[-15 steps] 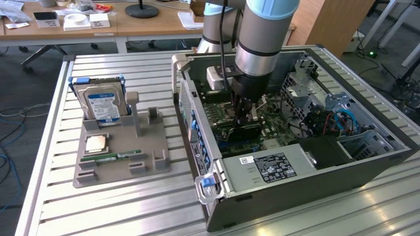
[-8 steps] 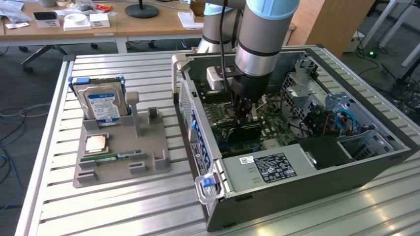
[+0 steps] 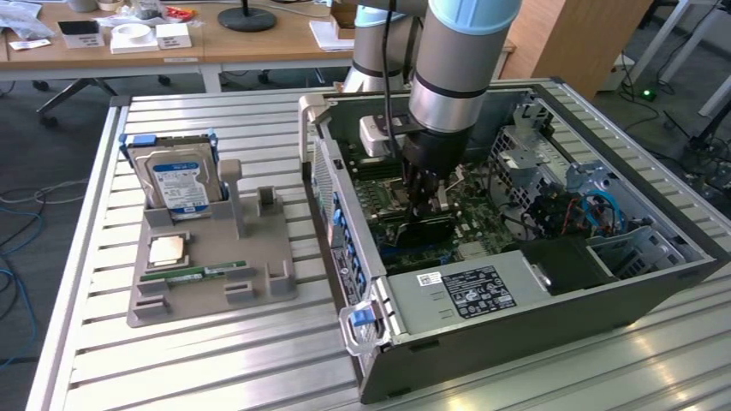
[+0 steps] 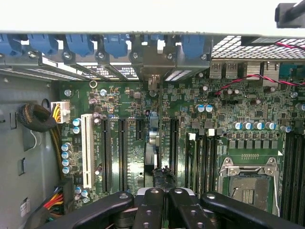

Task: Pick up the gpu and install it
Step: 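Press down on the gpu until it lock into place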

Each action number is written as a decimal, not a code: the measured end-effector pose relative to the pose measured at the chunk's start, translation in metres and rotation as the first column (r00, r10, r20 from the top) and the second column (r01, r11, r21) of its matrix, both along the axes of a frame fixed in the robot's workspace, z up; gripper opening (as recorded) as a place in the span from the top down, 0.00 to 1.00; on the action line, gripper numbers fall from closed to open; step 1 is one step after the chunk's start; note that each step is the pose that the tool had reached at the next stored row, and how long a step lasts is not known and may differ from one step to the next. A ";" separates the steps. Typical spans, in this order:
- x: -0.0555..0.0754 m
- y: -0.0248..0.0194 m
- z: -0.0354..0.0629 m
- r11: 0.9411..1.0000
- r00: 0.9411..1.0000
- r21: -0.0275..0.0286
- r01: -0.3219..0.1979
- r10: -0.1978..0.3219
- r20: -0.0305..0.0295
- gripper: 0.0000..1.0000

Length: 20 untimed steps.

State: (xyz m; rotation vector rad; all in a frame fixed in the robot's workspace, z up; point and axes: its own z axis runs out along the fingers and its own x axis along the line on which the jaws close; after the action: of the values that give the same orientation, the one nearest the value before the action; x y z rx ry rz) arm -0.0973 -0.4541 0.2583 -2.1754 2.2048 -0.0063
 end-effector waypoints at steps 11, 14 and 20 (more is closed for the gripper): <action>0.000 0.0000 0.0001 1.000 1.000 0.000 0.000 0.000 0.000 0.89; 0.000 0.0002 0.0021 1.000 1.000 0.002 0.000 0.000 0.001 0.89; 0.000 0.0000 0.0144 1.000 1.000 0.000 0.000 0.000 0.000 0.89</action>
State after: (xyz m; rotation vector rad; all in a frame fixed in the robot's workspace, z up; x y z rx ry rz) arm -0.0973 -0.4541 0.2727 -2.1752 2.2048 -0.0063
